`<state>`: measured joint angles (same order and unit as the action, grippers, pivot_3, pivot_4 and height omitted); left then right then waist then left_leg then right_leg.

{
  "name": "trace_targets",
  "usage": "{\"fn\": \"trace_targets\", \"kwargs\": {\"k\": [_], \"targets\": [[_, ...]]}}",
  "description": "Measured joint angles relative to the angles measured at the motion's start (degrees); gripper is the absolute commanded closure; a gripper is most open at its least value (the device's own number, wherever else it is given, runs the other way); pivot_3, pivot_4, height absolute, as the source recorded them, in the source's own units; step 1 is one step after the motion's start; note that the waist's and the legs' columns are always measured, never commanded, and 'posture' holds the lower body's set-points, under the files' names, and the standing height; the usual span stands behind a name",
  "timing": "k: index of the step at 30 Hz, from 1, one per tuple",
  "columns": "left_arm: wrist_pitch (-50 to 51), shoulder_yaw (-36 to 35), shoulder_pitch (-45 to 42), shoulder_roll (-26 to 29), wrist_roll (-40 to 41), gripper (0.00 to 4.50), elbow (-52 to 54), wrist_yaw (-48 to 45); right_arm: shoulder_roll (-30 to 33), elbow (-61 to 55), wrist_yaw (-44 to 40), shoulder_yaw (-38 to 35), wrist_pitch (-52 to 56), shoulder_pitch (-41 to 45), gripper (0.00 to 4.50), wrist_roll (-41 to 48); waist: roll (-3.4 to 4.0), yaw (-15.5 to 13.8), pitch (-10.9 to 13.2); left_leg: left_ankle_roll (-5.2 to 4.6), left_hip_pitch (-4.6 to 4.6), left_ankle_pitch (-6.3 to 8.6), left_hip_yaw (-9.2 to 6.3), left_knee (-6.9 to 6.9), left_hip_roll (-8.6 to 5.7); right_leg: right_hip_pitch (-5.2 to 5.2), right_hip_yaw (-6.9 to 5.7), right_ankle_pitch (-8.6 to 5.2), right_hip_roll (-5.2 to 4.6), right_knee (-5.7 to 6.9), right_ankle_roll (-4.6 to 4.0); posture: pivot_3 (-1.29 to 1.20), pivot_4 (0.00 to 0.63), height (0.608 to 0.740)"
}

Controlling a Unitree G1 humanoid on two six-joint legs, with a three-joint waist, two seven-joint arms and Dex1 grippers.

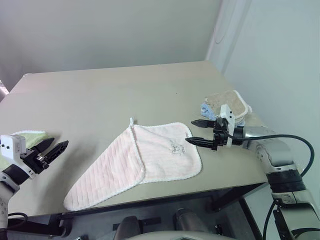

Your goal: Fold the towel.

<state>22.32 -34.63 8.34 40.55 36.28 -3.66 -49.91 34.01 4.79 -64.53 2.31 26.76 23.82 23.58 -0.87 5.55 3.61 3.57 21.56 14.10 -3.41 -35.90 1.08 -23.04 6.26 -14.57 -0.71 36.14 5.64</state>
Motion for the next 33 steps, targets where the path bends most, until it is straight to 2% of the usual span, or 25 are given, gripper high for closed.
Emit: {"fn": "trace_targets", "kwargs": {"k": [11, 17, 28, 33], "targets": [[1.20, 2.42, -0.19, -0.79, 0.56, 1.14, 2.40, -0.72, -2.98, 2.45, 0.29, 1.59, -2.41, -0.02, 0.04, -0.74, 0.00, 0.04, 0.00, 0.00, -0.06, 0.00, 0.00, -0.08, 0.00, 0.07, 0.00, 0.00, 0.01, 0.03, 0.00, 0.00, 0.000, 0.740], [1.25, 4.23, -0.31, -1.92, 0.51, 1.14, 3.56, -0.81, -4.21, 3.89, 4.30, 1.53, -3.04, 0.33, 0.04, -2.18, 0.00, 0.04, 0.00, 0.00, -0.06, 0.00, 0.00, -0.08, 0.00, 0.08, 0.00, 0.00, 0.01, 0.03, 0.00, 0.00, 0.000, 0.740], [1.50, 6.25, 0.30, -3.42, 0.75, 1.14, 7.90, -0.56, -5.84, 16.72, 11.22, 2.93, -2.07, 8.53, 0.04, -9.16, 0.00, 0.17, 0.00, -0.01, -0.06, -0.01, 0.00, -0.07, 0.00, 0.08, 0.01, 0.02, 0.02, 0.03, -0.02, 0.00, 0.000, 0.740], [2.15, 7.13, 0.47, -4.41, 0.74, 1.14, 9.53, -0.09, -9.03, 26.67, 14.02, 5.91, -2.00, 14.11, 0.04, -13.97, 0.01, 0.42, 0.00, -0.01, -0.09, -0.01, -0.01, -0.08, 0.00, 0.11, 0.01, 0.03, 0.03, 0.05, -0.03, 0.00, 0.000, 0.740]]}}
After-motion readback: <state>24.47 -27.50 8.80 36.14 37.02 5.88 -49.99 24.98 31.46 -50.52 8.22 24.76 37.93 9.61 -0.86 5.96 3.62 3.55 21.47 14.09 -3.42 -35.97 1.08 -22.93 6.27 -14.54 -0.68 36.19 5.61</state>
